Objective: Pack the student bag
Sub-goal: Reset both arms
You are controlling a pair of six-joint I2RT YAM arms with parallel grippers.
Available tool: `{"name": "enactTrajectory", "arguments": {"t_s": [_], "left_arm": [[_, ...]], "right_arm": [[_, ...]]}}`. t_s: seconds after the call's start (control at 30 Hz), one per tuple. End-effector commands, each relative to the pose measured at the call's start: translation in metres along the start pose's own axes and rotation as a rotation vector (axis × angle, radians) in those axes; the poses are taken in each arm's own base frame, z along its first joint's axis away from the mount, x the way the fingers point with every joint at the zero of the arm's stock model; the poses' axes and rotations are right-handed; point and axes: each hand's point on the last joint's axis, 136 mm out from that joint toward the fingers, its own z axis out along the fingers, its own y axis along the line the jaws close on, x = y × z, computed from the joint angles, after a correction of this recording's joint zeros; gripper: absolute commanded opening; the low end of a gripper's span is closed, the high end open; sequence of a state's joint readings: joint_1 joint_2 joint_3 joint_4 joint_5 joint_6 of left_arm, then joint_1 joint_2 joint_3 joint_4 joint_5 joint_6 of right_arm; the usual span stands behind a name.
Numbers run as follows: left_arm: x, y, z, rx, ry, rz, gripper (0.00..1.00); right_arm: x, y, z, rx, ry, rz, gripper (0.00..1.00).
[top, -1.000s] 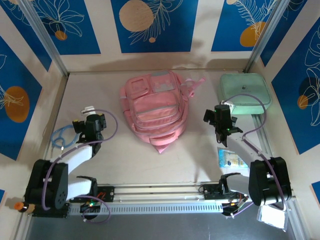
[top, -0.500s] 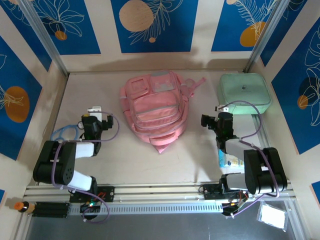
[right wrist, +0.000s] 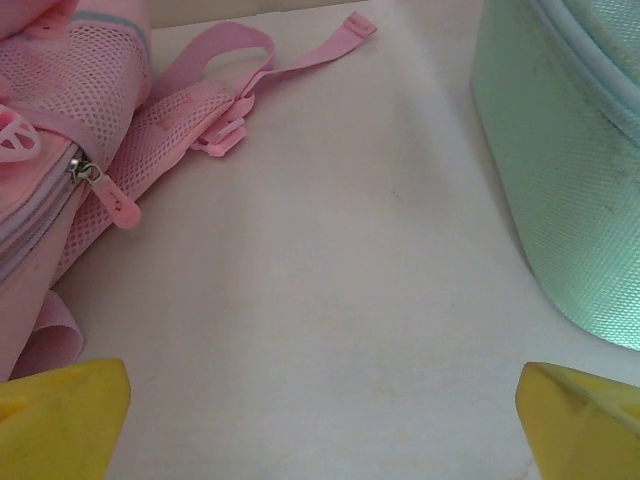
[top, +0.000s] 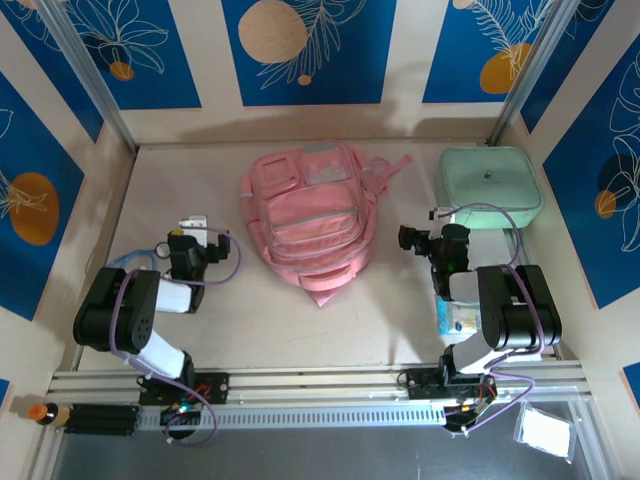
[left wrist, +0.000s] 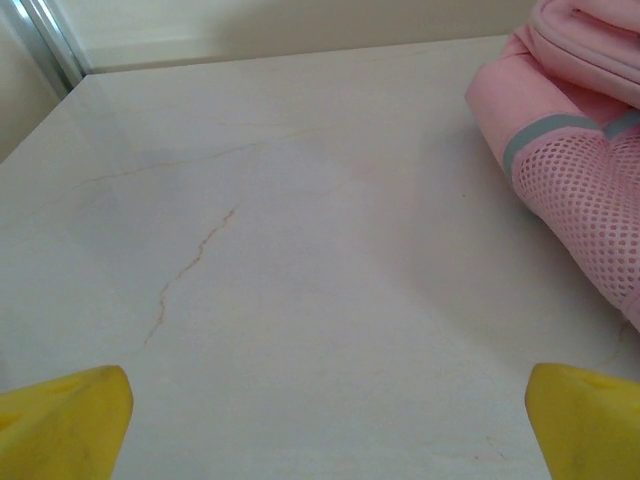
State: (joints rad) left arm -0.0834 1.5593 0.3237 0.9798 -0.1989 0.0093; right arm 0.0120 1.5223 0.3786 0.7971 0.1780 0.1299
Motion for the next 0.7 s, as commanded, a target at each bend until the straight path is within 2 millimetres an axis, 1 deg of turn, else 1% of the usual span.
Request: {"name": "enactTrajectory", "arguments": {"t_s": [0.0, 0.2, 0.23, 0.3, 0.67], "left_arm": [[-0.011, 0.005, 0.004, -0.028, -0.030, -0.011, 1.00], [-0.012, 0.001, 0.004, -0.004, -0.030, -0.001, 1.00], [-0.013, -0.005, 0.004, 0.019, -0.034, 0.014, 1.00], [-0.011, -0.007, 0.007, 0.028, -0.009, 0.022, 1.00], [-0.012, -0.006, 0.007, 0.031, -0.014, 0.016, 1.00]], "right_arm": [[-0.019, 0.007, 0.004, -0.032, -0.050, -0.025, 0.99], [-0.019, 0.007, 0.004, -0.035, -0.050, -0.025, 0.99], [-0.019, 0.007, 0.004, -0.034, -0.049, -0.024, 0.99], [-0.019, 0.007, 0.004, -0.035, -0.048, -0.024, 0.99], [-0.020, 0.007, 0.003, -0.036, -0.050, -0.024, 0.99]]}}
